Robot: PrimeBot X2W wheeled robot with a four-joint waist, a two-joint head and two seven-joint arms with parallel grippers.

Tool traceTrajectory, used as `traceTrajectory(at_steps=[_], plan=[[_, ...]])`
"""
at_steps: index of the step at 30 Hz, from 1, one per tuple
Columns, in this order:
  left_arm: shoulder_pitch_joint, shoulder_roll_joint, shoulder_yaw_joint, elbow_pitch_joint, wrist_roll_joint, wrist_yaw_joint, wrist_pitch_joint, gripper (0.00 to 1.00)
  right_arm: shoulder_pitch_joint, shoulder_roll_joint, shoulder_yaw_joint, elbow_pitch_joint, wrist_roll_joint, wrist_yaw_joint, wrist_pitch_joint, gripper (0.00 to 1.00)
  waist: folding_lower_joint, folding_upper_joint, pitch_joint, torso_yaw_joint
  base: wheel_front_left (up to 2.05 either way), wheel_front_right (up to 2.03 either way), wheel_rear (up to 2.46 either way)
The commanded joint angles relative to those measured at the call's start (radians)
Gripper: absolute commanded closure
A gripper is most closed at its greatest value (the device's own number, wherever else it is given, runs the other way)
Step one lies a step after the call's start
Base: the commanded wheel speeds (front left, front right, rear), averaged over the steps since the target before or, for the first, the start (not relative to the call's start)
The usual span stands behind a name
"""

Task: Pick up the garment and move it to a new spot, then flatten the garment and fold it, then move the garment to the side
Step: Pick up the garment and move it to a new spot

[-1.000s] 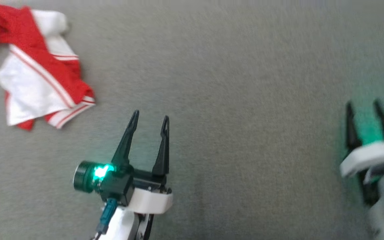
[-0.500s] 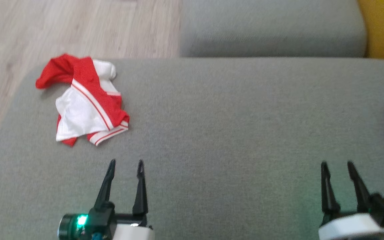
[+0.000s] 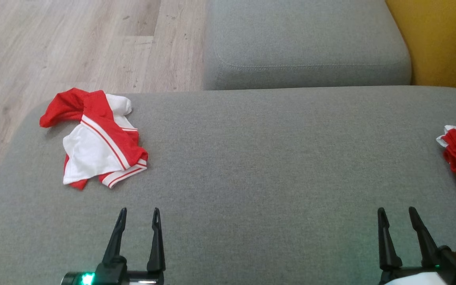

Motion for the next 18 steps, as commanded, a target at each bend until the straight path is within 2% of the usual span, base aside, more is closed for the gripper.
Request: traceTrajectory(at_steps=[1, 11, 15, 18], plan=[[-0.033, -0.004, 0.04, -0.028, 0.01, -0.007, -0.005, 0.0, -0.015, -0.008, 0.029, -0.039, 0.004, -0.001, -0.013, 0.0, 0.0001, -0.0001, -0.001, 0.001, 0.0, 0.0, 0.0], [-0.035, -0.004, 0.031, -0.028, 0.015, -0.014, -0.005, 0.0, -0.005, -0.008, 0.035, -0.046, -0.001, -0.001, -0.013, 0.0, 0.0001, -0.0001, -0.001, 0.023, 0.0, 0.0, 0.0], [-0.036, -0.004, 0.029, -0.03, 0.016, -0.014, -0.005, 0.0, -0.001, -0.008, 0.039, -0.049, -0.004, -0.001, -0.014, 0.0, 0.0001, -0.0001, 0.002, 0.046, 0.0, 0.0, 0.0], [-0.039, -0.004, 0.024, -0.031, 0.016, -0.013, -0.005, 0.0, -0.001, -0.008, 0.052, -0.048, -0.008, -0.001, -0.014, 0.0, 0.0001, -0.0001, 0.007, 0.088, 0.0, 0.0, 0.0]])
